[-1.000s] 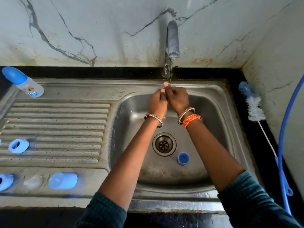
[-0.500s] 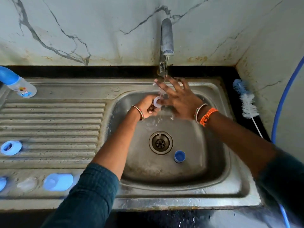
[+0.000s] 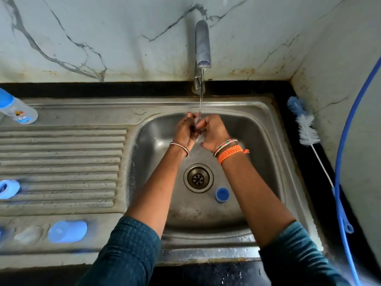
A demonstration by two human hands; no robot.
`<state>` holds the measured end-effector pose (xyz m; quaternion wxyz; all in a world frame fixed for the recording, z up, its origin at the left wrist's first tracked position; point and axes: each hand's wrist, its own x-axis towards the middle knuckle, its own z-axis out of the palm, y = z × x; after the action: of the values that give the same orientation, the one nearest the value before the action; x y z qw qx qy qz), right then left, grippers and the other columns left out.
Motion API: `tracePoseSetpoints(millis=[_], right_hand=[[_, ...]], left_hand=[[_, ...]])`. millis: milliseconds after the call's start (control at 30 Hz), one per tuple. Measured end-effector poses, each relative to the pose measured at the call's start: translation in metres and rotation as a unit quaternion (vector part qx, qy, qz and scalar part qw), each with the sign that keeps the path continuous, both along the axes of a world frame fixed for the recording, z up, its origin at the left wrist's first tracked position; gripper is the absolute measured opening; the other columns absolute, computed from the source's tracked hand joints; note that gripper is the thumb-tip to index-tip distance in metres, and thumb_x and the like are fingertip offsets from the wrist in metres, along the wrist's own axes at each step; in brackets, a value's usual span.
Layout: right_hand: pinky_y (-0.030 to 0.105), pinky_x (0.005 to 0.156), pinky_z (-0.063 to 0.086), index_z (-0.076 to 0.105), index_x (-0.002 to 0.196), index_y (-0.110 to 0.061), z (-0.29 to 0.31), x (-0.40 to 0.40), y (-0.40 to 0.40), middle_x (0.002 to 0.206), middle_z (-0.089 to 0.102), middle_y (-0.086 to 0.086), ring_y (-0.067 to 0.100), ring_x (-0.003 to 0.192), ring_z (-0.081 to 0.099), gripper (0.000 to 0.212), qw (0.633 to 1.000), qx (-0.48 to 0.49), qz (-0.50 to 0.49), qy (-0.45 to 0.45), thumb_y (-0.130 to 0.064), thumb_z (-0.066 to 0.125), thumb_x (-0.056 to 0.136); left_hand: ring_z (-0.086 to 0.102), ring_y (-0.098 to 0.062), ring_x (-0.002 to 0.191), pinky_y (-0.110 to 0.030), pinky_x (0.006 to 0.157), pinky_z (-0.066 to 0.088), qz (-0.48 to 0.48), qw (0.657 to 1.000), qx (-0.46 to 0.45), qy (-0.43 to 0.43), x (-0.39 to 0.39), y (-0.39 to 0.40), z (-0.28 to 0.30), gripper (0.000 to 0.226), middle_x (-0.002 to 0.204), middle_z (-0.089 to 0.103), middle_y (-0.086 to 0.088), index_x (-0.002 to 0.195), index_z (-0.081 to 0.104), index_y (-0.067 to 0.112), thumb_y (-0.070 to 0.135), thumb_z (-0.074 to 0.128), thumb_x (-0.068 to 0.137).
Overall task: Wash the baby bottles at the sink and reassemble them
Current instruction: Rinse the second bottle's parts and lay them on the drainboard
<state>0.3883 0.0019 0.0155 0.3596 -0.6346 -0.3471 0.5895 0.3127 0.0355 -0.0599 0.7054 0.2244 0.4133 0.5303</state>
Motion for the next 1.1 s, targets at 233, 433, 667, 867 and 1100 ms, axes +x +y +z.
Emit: tracePoseSetpoints(millis=[233,433,667,867,1100], right_hand=[[0.039,0.106,0.026,0.064,0.114,-0.013,-0.027,0.024,0.003,0.125,0.055,0.012,0.032,0.125,0.043,0.028,0.756,0.353,0.236,-0.498,-0.018,0.056,0.087],[0.015,0.085,0.039,0.071,0.093,0.005,-0.034,0.015,-0.003,0.103,0.069,0.020,0.034,0.095,0.065,0.016,0.863,0.363,0.055,-0.347,0.003,0.065,0.079],[0.017,0.079,0.053,0.070,0.105,0.000,-0.038,0.010,-0.015,0.089,0.072,0.011,0.013,0.079,0.066,0.025,0.883,0.383,-0.055,-0.265,-0.003,0.070,0.080],[0.026,0.081,0.050,0.071,0.104,-0.003,-0.038,0.005,-0.009,0.102,0.067,0.014,0.026,0.091,0.064,0.021,0.897,0.300,0.000,-0.326,-0.007,0.063,0.085],[0.033,0.078,0.051,0.066,0.101,-0.001,-0.040,0.012,-0.009,0.095,0.064,0.012,0.026,0.084,0.063,0.015,0.891,0.295,0.003,-0.345,-0.004,0.058,0.088]], left_hand=[[0.044,-0.002,0.034,-0.010,0.035,0.034,-0.067,0.989,-0.125,0.037,-0.007,0.013,0.022,0.034,0.045,0.051,0.006,0.072,0.049,0.012,0.022,0.037,0.102],[0.044,-0.002,0.031,-0.010,0.038,0.038,-0.030,0.985,-0.154,-0.074,0.005,0.008,0.016,0.033,0.044,0.053,0.005,0.073,0.052,0.007,0.004,0.030,0.098],[0.038,-0.001,0.027,-0.009,0.028,0.029,-0.007,0.984,-0.150,-0.094,-0.002,0.004,0.008,0.033,0.040,0.044,0.007,0.075,0.049,0.008,0.007,0.029,0.102],[0.045,-0.001,0.036,-0.010,0.034,0.036,-0.023,0.992,-0.112,-0.061,-0.002,-0.001,-0.003,0.029,0.064,0.047,-0.001,0.085,0.055,0.009,0.024,0.037,0.102],[0.060,-0.003,0.053,-0.013,0.056,0.050,-0.037,0.990,-0.089,-0.104,-0.006,-0.006,0.003,0.018,0.062,0.067,0.001,0.089,0.059,0.005,0.000,0.043,0.096]])
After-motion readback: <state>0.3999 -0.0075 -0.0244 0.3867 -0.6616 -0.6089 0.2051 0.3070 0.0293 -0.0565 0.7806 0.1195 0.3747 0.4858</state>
